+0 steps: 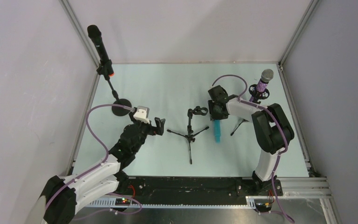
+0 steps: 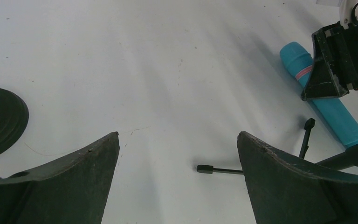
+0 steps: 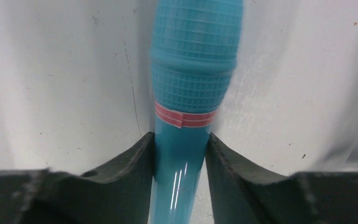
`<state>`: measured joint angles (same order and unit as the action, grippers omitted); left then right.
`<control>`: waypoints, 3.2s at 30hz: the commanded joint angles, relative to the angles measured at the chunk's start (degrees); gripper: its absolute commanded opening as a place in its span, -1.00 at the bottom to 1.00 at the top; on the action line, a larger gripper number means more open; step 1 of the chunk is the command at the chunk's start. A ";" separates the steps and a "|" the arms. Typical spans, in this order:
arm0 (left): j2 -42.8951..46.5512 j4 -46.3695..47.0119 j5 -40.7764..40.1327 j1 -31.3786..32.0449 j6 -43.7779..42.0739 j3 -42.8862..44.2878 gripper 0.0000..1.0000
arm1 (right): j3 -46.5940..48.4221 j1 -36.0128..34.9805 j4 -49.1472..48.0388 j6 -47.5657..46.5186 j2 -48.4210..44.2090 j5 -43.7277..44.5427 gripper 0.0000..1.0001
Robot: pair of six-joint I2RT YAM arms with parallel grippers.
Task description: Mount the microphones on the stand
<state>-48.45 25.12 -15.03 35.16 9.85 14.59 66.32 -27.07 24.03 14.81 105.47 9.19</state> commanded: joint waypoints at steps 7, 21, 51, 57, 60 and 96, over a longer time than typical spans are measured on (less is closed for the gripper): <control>0.22 0.98 -1.96 0.70 -1.89 2.02 0.99 | 3.07 0.09 2.33 -0.45 1.95 1.50 -0.55; 0.48 0.99 -1.77 0.88 -2.11 1.91 0.99 | 3.68 -0.45 1.09 -1.70 -4.57 1.67 -1.00; 0.66 0.91 -2.18 0.92 -2.04 2.09 0.99 | -15.55 -4.12 -20.28 -4.71 -58.50 0.08 -1.00; 1.47 0.66 -3.14 0.90 -1.62 1.98 0.99 | -24.17 -4.04 -29.11 -6.98 -67.94 -3.64 -1.00; 2.17 0.07 -3.95 0.97 -1.40 2.29 0.99 | -25.91 -3.89 -31.80 -7.53 -70.76 -6.20 -1.00; 9.46 -30.51 19.97 0.88 0.00 33.86 0.99 | -26.60 -3.94 -53.75 -1.72 -69.65 -23.63 -1.00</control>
<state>-38.02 -4.36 -3.77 35.83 15.73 43.53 39.22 -30.89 -20.69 12.88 34.61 -10.70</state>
